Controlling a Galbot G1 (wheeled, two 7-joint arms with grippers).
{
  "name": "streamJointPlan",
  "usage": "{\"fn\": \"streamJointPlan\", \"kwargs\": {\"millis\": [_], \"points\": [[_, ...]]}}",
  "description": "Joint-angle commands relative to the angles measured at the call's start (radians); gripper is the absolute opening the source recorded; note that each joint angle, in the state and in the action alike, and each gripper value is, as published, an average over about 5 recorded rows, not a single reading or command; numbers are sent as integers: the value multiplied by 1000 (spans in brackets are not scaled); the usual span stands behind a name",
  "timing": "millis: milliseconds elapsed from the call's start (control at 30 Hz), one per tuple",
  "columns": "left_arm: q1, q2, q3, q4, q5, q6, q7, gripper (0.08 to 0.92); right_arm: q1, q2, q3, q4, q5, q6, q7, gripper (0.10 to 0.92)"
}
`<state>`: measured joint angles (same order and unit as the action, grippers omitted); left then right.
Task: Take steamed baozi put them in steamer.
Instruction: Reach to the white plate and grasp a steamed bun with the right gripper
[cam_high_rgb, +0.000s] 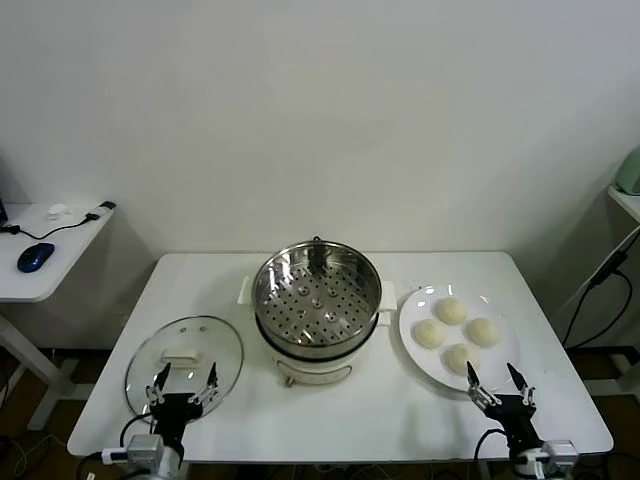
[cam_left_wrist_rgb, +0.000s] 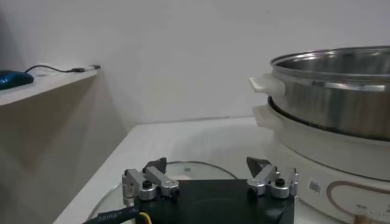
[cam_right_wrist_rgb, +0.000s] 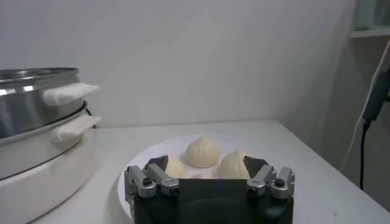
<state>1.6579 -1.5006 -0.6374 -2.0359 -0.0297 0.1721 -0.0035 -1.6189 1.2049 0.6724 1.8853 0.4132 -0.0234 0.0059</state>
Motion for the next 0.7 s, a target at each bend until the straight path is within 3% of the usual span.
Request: {"fn": "streamJointPlan", "kwargs": {"millis": [33, 167, 300, 533, 700], "points": [[1, 4, 2, -1, -13, -22, 19, 823, 159, -79, -3, -4, -2, -126, 27, 823], [0, 6, 5, 5, -17, -39, 17, 823, 385, -204, -49, -75, 9, -249, 81, 823], [4, 12, 5, 5, -24, -49, 14, 823, 623, -357, -150, -271, -35, -275, -47, 823], [7, 23, 5, 17, -25, -78, 14, 823, 963, -701, -558, -563, -189, -218, -570, 823], [4, 26, 6, 30, -21, -82, 14, 823, 1309, -798, -950, -694, -278, 4, -985, 823]]}}
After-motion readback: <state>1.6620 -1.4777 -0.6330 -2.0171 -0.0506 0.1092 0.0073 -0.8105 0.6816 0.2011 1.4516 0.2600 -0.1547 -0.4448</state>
